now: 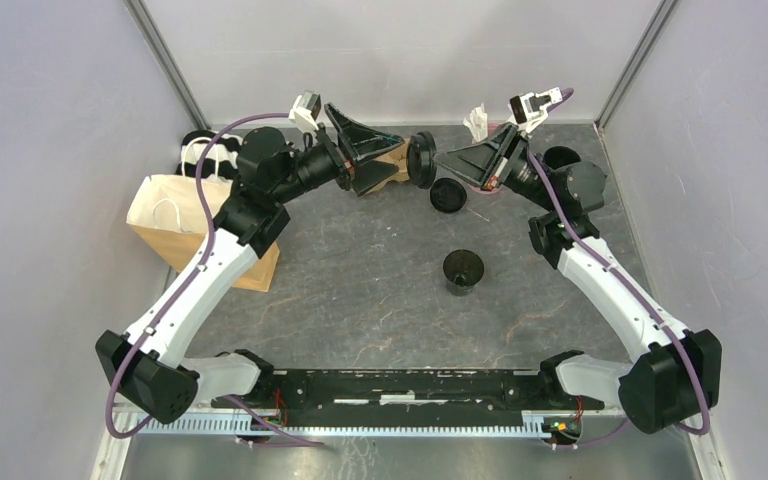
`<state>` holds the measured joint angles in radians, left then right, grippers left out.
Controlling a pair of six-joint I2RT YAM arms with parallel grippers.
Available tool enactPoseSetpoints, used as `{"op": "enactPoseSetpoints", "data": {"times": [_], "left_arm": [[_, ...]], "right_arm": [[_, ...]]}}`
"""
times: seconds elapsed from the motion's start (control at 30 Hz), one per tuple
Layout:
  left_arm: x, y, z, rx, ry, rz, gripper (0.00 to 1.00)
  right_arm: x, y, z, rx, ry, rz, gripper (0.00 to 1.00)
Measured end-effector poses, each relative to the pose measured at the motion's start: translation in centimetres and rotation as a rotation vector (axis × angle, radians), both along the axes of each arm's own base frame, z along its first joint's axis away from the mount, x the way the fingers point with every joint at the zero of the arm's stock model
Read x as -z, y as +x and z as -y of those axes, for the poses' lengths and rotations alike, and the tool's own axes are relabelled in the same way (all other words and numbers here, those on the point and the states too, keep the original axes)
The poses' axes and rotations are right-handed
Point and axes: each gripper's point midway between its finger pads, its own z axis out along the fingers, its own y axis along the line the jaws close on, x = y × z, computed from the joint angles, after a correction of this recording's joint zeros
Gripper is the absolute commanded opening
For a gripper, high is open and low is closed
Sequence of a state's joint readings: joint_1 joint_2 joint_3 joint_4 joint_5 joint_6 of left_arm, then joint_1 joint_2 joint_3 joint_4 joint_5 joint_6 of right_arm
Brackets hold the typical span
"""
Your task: Pack the takeout coffee
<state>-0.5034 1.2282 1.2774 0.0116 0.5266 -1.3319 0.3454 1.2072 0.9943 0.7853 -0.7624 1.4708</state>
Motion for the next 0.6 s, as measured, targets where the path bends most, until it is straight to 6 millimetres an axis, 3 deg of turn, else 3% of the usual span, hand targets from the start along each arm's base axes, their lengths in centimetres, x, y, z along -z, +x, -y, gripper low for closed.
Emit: {"op": "enactPoseSetpoints", "data": {"times": [0.6], "left_arm": [[0.1,0.0,0.5,0.033,-0.012,0.007,1.0]], "right_arm": [[0.0,-0.2,-1.2,-0.016,0.021,-0.001,0.0]]}}
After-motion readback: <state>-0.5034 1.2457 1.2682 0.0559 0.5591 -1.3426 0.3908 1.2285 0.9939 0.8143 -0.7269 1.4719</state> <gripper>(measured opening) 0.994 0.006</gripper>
